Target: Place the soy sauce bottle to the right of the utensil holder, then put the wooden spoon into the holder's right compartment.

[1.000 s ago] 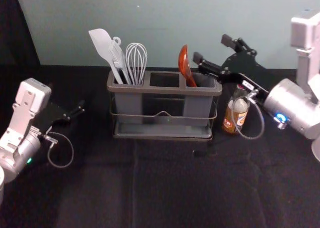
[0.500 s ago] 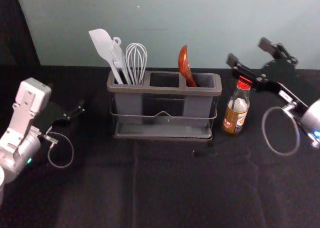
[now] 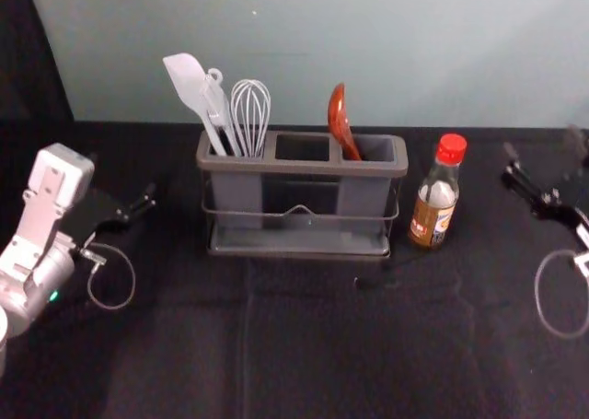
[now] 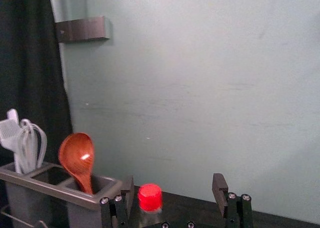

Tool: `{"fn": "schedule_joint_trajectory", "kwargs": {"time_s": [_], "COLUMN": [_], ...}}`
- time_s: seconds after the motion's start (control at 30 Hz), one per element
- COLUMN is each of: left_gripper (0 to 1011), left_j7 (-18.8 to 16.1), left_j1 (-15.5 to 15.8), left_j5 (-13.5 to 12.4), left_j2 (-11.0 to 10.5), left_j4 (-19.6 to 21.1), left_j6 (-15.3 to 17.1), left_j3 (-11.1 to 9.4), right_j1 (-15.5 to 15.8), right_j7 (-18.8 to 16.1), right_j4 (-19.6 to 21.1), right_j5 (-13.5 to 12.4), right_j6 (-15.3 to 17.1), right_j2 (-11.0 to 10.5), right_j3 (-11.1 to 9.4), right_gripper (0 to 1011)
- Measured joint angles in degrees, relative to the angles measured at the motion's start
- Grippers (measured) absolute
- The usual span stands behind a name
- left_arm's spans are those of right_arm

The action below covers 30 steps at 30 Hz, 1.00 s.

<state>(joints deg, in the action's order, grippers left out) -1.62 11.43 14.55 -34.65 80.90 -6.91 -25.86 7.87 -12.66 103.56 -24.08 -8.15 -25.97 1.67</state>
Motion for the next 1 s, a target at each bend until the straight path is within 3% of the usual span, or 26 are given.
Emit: {"fn": "schedule_joint_trajectory", "kwargs": {"time_s": [0.33, 0.63, 1.0], "left_gripper": [1005, 1005, 1005], "left_j7": [0.0, 0.0, 0.0], "left_j1": [0.0, 0.0, 0.0], "left_j5": [0.0, 0.0, 0.0], "left_j2": [0.0, 0.0, 0.0], "left_j4": [0.0, 0.0, 0.0], "left_j6": [0.0, 0.0, 0.0], "left_j3": [0.0, 0.0, 0.0], "right_j1": [0.99, -1.37, -2.62], "right_j7": [-0.57, -0.94, -0.24], "right_j4": [-5.98, -12.31, -15.32], "right_j5": [1.3, 3.79, 8.34], "right_j6": [-4.01, -4.29, -4.98], "right_j2": [2.47, 4.77, 6.51], "right_j3": [-0.79, 0.47, 1.1], "right_gripper": [1002, 1002, 1002]}}
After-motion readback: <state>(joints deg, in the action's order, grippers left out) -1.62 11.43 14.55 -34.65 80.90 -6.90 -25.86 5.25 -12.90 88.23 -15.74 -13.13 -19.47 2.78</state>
